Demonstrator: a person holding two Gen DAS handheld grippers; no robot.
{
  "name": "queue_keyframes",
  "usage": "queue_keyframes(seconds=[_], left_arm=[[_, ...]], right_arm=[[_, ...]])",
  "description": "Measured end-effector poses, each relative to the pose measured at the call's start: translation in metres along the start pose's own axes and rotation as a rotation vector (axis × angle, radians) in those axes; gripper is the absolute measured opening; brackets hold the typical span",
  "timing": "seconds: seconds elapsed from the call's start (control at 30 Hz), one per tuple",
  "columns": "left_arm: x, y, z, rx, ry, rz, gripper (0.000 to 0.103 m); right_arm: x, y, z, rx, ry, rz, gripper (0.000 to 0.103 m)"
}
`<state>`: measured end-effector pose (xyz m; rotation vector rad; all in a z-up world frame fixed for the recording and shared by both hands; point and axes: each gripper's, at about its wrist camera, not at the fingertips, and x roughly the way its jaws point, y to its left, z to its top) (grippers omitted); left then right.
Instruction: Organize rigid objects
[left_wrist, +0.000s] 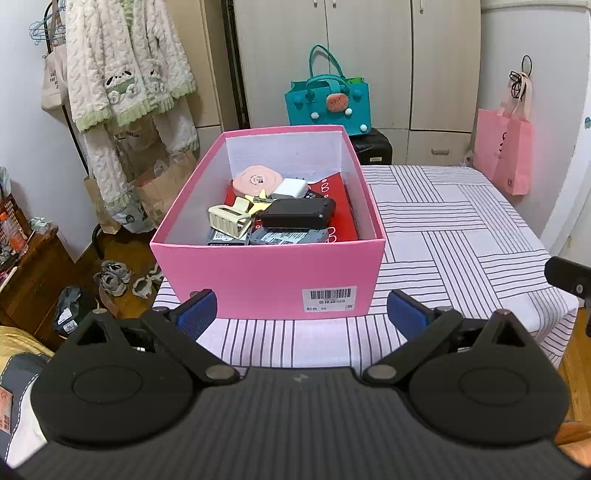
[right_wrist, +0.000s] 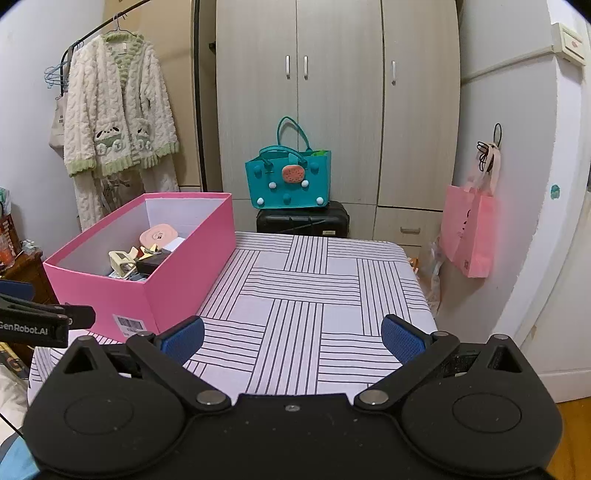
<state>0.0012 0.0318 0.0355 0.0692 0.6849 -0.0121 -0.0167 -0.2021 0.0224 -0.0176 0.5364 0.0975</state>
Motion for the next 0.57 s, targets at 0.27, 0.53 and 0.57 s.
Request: queue_keyframes(seconds=[0.27,0.53,0.57], left_arm=[[0.0001,0.0017,-0.0001,-0.021,0.002,0.02,0.103],[-0.0005,0.0008,-0.0009,-0.01,0.002,0.033,0.103],[-0.0007,0.0006,-0.0008,-0.009,0.002,0.033,0.103]], right_arm=[[0.0005,-0.0019,0.0008,0.008,0.006,-0.002,0.103],[0.0023,-0.002,0.0008,0.004,0.009,-0.002,0.103],[0.0024,-0.0021,0.0009,0.002,0.008,-0.001,0.103]])
